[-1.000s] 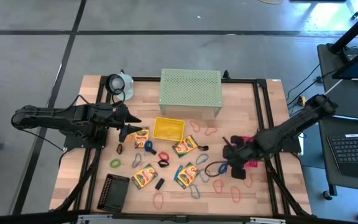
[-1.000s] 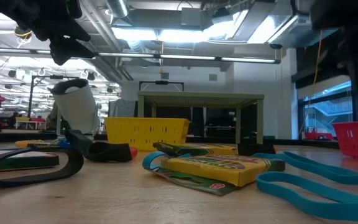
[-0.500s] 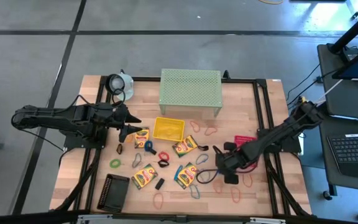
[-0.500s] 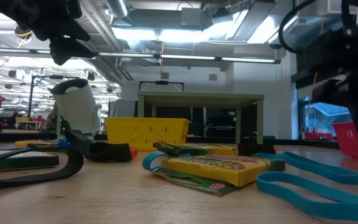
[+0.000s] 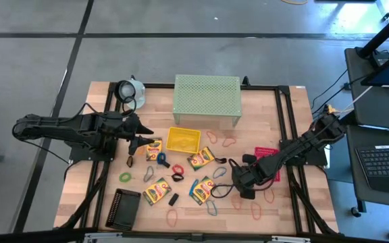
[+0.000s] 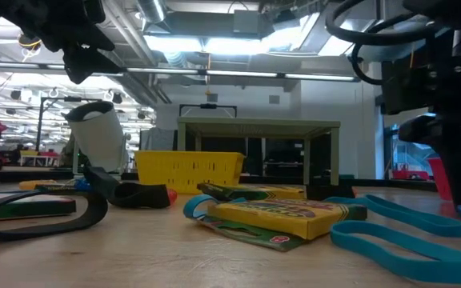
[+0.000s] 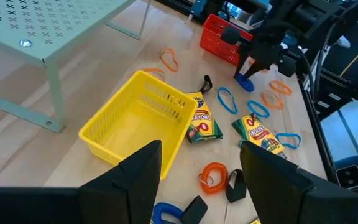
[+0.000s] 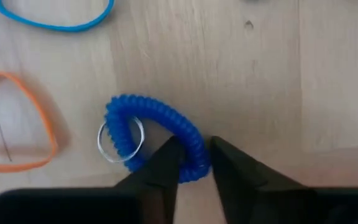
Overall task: Pick & Place Office Desk Supplies
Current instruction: Put the blue spring keychain into the red bin
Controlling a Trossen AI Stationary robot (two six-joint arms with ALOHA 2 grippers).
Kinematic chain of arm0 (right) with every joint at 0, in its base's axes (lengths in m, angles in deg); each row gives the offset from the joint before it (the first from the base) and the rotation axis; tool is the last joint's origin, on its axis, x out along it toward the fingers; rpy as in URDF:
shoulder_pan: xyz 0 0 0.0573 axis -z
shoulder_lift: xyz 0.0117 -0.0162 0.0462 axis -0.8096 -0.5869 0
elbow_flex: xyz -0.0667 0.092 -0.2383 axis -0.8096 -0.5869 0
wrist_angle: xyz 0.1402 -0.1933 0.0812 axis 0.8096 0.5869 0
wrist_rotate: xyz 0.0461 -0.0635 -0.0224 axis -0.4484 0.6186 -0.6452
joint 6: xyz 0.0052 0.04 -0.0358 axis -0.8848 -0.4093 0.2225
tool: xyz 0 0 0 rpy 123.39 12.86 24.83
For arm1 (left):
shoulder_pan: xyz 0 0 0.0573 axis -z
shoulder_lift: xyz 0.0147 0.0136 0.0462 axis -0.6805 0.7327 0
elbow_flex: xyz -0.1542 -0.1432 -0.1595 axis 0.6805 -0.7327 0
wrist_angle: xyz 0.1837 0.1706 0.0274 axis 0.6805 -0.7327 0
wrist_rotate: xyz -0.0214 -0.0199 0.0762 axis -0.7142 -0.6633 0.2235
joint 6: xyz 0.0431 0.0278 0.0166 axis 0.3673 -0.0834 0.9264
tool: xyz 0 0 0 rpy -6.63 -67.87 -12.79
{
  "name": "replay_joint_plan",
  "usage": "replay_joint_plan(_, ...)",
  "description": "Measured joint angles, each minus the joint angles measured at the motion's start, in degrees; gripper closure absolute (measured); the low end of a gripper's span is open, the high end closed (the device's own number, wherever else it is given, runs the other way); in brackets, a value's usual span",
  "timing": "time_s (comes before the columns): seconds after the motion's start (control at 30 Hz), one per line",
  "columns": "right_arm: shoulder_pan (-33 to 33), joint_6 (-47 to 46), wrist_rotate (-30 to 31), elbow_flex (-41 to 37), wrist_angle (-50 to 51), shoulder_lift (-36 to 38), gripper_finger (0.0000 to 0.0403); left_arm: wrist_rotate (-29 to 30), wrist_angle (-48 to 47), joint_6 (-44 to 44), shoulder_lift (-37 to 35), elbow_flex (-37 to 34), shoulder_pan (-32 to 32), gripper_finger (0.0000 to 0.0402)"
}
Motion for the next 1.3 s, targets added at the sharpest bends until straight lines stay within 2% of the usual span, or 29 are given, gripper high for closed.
replay_joint_plan(0.1, 0.3, -0.6, -0.5, -0.2, -0.3, 1.1, 0.0386, 0.0, 0.0, 0.0, 0.0, 0.0, 0.0, 0.0185)
replay_joint_plan(0.27, 0.3, -5.8, 0.0, -0.6, 1.0, 4.7, 0.0394, 0.0, 0.0, 0.1, 0.0, 0.0, 0.0, 0.0185)
replay_joint_plan(0.43, 0.2, -13.3, 3.0, -0.5, 4.5, 11.9, 0.0395, 0.0, 0.0, -0.1, 0.0, 0.0, 0.0, 0.0185)
replay_joint_plan(0.67, -1.4, -26.4, 10.0, -0.5, 21.4, 26.9, 0.0397, 0.0, 0.0, -0.1, 0.0, 0.0, 0.0, 0.0185)
replay_joint_plan(0.9, -5.4, -34.2, 10.0, -0.5, 38.0, 36.0, 0.0397, 0.0, 0.2, -0.3, 0.0, 0.0, 0.0, 0.0185)
replay_joint_plan(1.1, -6.6, -35.2, 4.5, -7.4, 32.0, 37.4, 0.0397, 0.0, 0.4, -0.1, 0.0, 0.0, 0.0, 0.0185)
replay_joint_plan(1.2, -6.6, -37.4, 6.8, -9.0, 29.2, 37.0, 0.0392, 0.0, 1.6, -0.1, 0.0, 0.0, 0.0, 0.0185)
replay_joint_plan(1.3, -6.5, -39.4, 9.4, -9.2, 29.4, 37.1, 0.0370, -0.1, 3.4, -0.1, 0.2, 0.0, 0.0, 0.0185)
